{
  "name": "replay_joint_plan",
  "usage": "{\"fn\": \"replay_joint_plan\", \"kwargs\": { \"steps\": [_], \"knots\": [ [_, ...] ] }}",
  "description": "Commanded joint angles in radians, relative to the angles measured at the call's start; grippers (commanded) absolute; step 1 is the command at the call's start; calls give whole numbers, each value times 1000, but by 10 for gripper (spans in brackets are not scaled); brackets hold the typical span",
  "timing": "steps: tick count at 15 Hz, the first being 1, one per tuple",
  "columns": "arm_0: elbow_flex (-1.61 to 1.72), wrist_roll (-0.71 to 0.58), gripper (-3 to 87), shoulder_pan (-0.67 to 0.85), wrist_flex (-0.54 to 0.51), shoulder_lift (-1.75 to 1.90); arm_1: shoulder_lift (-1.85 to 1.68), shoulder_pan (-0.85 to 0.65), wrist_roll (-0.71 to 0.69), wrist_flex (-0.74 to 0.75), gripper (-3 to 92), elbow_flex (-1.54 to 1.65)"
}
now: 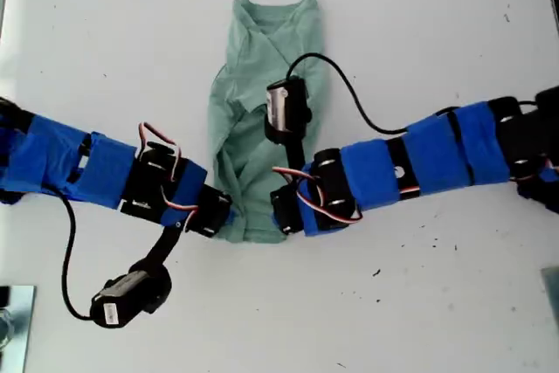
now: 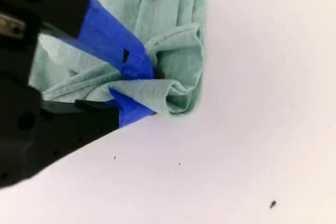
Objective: Fold t shirt
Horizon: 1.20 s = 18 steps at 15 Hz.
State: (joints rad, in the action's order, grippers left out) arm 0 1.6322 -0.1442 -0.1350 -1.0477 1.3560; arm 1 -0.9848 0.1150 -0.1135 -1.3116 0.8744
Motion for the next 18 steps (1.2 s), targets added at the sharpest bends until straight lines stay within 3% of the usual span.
{"fn": "replay_joint_plan", "kwargs": {
  "steps": [1,6,9,11,14,18],
  "knots": [
    [-166,-58,-2,-72,3,-28,-106,48,-52,-75,25,15],
    [-396,-121,-2,-123,8,-100,-449,184,-15,-124,25,114],
    [-397,-118,-2,-118,9,-74,-474,167,-17,-110,25,109],
    [-393,-107,-2,-67,-80,20,-584,107,-12,-133,25,176],
    [-304,-153,-2,109,-192,233,-732,-75,-160,-152,25,249],
    [-187,-287,-2,399,-215,387,-765,-344,-365,-124,25,238]
  ]
}}
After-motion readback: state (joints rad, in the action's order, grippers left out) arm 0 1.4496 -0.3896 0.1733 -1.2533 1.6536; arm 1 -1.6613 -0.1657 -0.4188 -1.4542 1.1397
